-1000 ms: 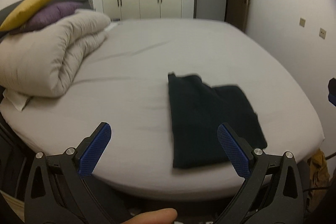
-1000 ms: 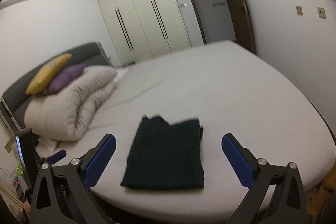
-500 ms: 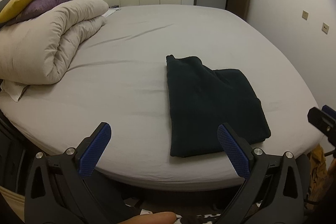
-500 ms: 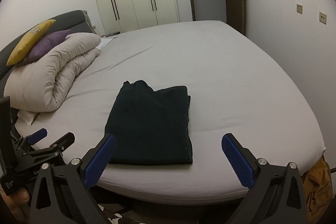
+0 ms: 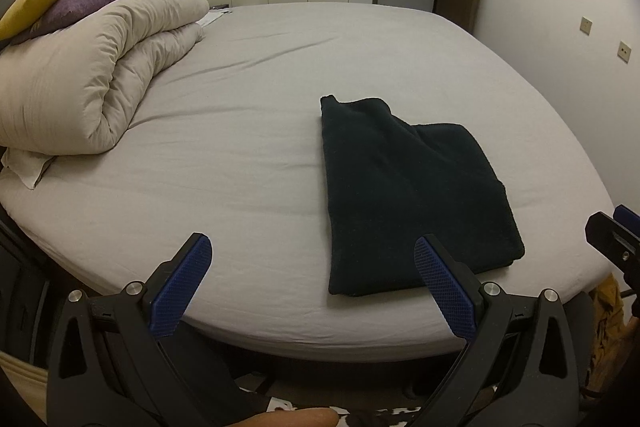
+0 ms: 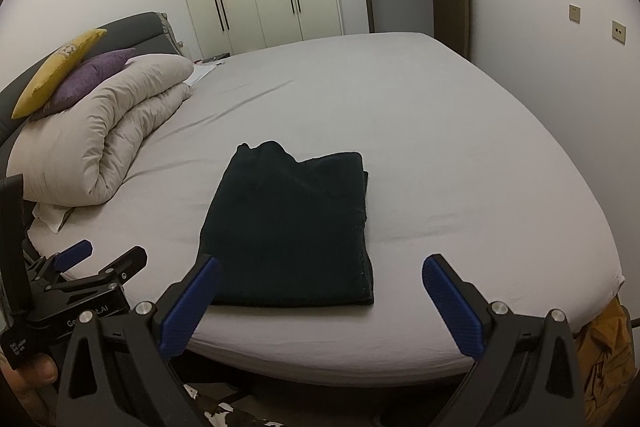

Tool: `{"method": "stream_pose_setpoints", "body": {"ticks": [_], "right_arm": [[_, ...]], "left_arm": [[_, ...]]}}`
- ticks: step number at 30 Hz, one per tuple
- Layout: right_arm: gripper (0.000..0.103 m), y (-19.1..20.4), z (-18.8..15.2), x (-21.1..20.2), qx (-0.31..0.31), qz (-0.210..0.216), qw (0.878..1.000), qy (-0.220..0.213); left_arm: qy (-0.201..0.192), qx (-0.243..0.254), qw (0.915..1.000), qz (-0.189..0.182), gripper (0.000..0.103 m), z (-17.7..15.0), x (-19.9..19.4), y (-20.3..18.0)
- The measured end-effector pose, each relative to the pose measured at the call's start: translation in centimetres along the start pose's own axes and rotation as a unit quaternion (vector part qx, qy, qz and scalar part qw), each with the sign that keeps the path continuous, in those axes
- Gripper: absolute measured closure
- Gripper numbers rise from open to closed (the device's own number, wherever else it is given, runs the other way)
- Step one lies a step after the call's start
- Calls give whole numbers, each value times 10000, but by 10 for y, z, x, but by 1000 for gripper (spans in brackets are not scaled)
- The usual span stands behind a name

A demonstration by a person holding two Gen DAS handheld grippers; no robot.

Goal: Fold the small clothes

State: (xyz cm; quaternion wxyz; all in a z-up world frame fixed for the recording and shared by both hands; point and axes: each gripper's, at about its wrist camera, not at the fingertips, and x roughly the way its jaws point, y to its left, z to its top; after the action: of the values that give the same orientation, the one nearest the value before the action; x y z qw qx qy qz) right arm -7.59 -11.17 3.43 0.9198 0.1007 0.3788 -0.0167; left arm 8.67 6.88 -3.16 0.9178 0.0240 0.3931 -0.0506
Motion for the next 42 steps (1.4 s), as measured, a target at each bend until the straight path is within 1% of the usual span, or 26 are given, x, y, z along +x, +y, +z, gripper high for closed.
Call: {"method": "stream_pose_setpoints", "body": {"ticks": [42], "right_arm": [[0, 7, -7, 6, -79, -6, 9999, 87]], "left_arm": [[35, -25, 10000, -29, 0, -2, 5, 1]]}}
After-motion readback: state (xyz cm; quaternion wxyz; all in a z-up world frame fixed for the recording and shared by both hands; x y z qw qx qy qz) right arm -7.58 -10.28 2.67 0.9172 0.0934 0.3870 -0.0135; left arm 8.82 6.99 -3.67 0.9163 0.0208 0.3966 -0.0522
